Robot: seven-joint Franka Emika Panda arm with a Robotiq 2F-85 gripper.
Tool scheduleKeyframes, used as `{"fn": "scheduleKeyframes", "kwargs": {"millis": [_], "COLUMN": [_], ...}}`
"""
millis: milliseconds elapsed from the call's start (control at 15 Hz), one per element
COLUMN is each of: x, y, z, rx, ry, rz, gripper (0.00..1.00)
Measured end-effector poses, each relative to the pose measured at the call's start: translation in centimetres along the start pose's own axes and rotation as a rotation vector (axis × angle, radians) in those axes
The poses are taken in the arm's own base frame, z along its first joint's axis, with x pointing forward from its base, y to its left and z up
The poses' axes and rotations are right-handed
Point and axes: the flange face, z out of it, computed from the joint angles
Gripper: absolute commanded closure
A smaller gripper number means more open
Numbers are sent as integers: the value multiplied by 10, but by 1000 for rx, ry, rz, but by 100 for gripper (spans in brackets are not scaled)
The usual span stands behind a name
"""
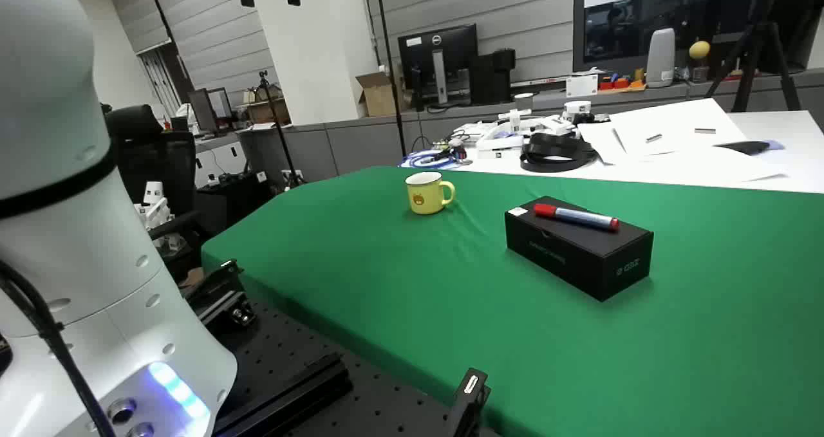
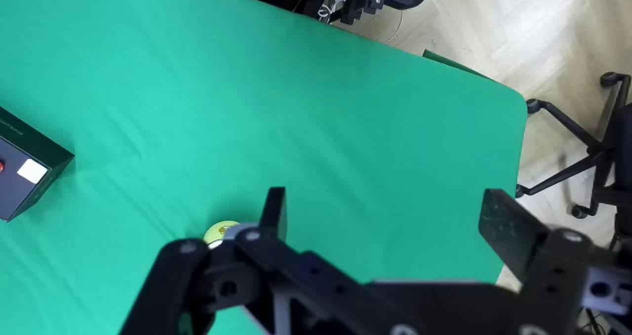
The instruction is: Take the marker on the box and put it in the cup
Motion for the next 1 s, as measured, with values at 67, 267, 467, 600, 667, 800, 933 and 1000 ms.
{"fn": "scheduleKeyframes", "kwargs": {"millis": [67,267,467,600,667,800,933,1000], "x": [0,0,0,0,0,0,2,5], "y": [0,0,0,0,0,0,7,15], "z": [0,0,0,0,0,0,0,-2], "rx": [0,0,0,0,0,-1,-2,-2], "ry": [0,0,0,0,0,0,8,21], "rz": [0,0,0,0,0,0,18,49], "gripper": [0,0,0,0,0,0,0,0]}}
